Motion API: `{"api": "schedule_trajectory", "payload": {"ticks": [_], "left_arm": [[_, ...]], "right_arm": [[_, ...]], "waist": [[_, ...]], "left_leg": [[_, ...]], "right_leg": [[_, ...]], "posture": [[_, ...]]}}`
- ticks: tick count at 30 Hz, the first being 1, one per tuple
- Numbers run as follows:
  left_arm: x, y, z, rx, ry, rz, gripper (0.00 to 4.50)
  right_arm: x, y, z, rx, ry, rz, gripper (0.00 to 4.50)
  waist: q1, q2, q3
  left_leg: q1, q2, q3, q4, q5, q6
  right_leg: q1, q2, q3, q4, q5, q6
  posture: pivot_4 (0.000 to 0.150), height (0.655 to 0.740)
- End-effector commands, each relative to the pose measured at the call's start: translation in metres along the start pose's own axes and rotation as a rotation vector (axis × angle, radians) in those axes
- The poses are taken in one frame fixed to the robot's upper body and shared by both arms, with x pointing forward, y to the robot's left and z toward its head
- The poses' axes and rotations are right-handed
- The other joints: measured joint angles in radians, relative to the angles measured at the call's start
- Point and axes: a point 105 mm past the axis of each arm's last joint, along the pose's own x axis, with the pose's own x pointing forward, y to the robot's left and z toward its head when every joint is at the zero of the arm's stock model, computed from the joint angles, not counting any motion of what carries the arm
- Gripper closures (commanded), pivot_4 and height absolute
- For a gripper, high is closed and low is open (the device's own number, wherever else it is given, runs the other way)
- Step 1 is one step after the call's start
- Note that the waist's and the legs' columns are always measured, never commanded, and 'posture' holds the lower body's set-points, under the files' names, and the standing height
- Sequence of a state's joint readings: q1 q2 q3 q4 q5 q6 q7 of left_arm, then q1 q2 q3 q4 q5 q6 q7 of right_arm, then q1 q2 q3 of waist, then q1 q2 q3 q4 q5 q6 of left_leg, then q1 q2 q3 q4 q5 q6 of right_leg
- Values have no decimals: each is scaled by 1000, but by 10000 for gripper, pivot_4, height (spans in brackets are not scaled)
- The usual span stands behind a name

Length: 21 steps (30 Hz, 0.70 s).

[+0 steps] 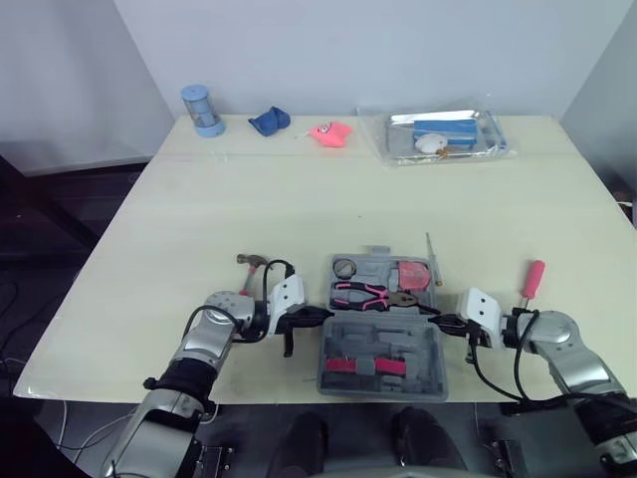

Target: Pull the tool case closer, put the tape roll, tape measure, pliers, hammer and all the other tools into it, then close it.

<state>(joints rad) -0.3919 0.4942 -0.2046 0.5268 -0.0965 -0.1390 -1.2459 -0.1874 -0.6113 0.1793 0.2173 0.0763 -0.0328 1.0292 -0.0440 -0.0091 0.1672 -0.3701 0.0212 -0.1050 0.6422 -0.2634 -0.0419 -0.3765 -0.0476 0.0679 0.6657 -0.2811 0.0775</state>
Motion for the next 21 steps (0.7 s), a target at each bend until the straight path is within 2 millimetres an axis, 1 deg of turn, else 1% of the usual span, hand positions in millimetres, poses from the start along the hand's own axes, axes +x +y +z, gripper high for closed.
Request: {"api": "schedule_trajectory", "payload": {"ticks": [1, 13, 21], "left_arm": [[5, 2, 7, 35, -14, -3, 44056], [4, 11, 9, 37, -20, 36, 44056], [-1, 15, 7, 34, -12, 57, 44056]], "right_arm": [[4, -5, 7, -25, -23, -29, 45000], [10, -11, 11, -30, -37, -47, 45000], [13, -5, 12, -14, -44, -21, 45000]], "waist": [[0, 0, 0], [0, 0, 0], [-1, 0, 0]], "left_leg": [[0, 0, 0, 0, 0, 0], [0, 0, 0, 0, 0, 0], [0, 0, 0, 0, 0, 0]], "right_leg": [[0, 0, 0, 0, 0, 0], [0, 0, 0, 1, 0, 0], [0, 0, 0, 1, 0, 0]], "posture": [[1500, 7400], [1500, 7400], [1500, 7400]]}}
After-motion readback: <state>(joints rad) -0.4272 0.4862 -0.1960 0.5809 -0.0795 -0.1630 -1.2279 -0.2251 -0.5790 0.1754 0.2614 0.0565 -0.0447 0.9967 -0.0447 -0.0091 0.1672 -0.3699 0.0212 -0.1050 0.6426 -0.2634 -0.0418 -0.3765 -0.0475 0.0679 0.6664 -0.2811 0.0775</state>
